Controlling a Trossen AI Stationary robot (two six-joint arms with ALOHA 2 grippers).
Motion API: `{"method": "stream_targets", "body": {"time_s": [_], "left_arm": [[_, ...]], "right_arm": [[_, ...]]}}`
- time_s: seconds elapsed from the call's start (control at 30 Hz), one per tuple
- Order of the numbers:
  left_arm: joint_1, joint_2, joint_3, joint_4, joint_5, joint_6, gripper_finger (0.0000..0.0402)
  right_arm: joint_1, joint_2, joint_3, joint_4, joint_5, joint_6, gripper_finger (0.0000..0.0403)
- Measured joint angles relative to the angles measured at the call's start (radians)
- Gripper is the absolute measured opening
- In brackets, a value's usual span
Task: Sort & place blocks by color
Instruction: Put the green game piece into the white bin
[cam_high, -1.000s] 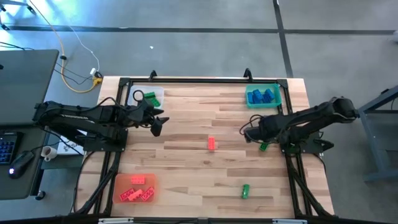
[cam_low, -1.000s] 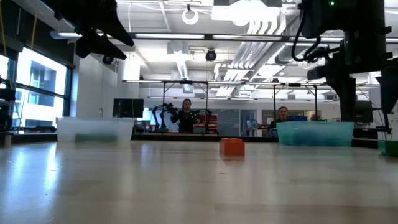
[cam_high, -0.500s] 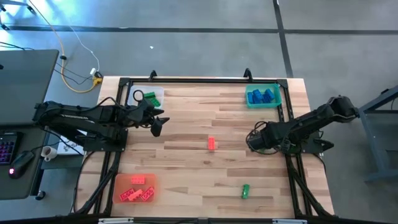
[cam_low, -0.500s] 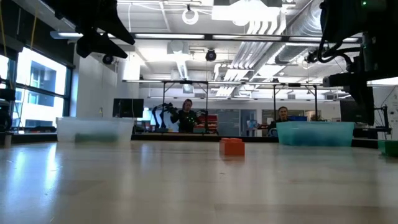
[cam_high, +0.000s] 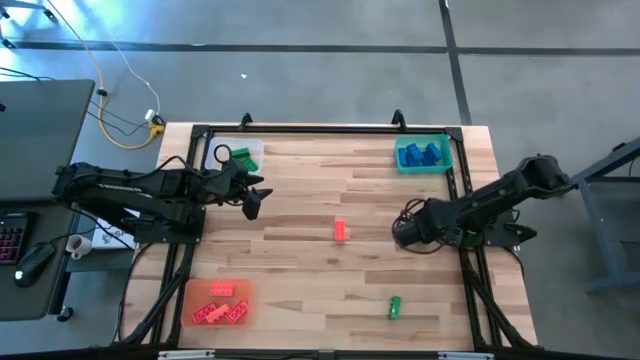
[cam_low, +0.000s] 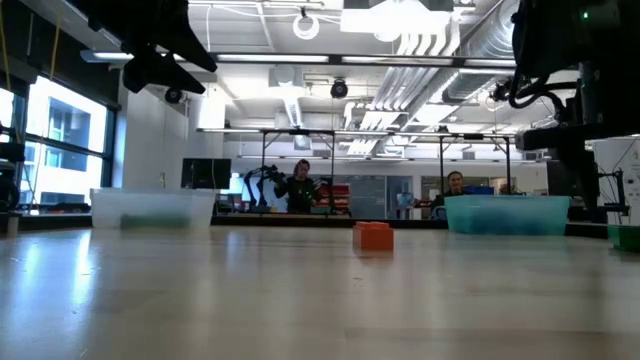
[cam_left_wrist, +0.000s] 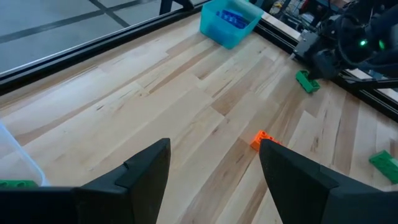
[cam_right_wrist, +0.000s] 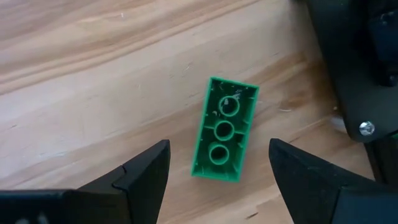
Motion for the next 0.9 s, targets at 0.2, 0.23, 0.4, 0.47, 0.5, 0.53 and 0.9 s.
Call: {"method": "stream_targets", "body": {"time_s": [0.2,0.23,0.4,0.47,0.5,0.53,0.9], "left_arm": [[0.000,0.000,0.000,0.000,0.000,0.000,0.0234],[0.000,0.000,0.000,0.000,0.000,0.000,0.0234],[0.000,0.000,0.000,0.001,0.000,0.000,0.0234],[0.000,0.000,0.000,0.001,0.003,0.000,0.0234],[0.000,0.000,0.000,0.001,0.007,0.000,0.0234],[0.000,0.000,0.000,0.001,0.009,0.000,0.0234],[0.000,0.000,0.000,0.002,0.021,0.000,0.0234]], "right_arm": [[0.000,0.073,0.000,0.040,-0.012,0.001,0.0262],[0.000,0.085,0.000,0.045,-0.016,0.000,0.0261],[0.002,0.138,0.000,0.081,-0.023,0.012,0.0260],[0.003,0.158,0.000,0.101,-0.023,0.019,0.0256],[0.003,0.168,0.000,0.106,-0.023,0.019,0.0253],[0.003,0.178,0.000,0.108,-0.023,0.019,0.0248],[0.003,0.239,0.005,0.130,-0.015,0.001,0.0154]]}}
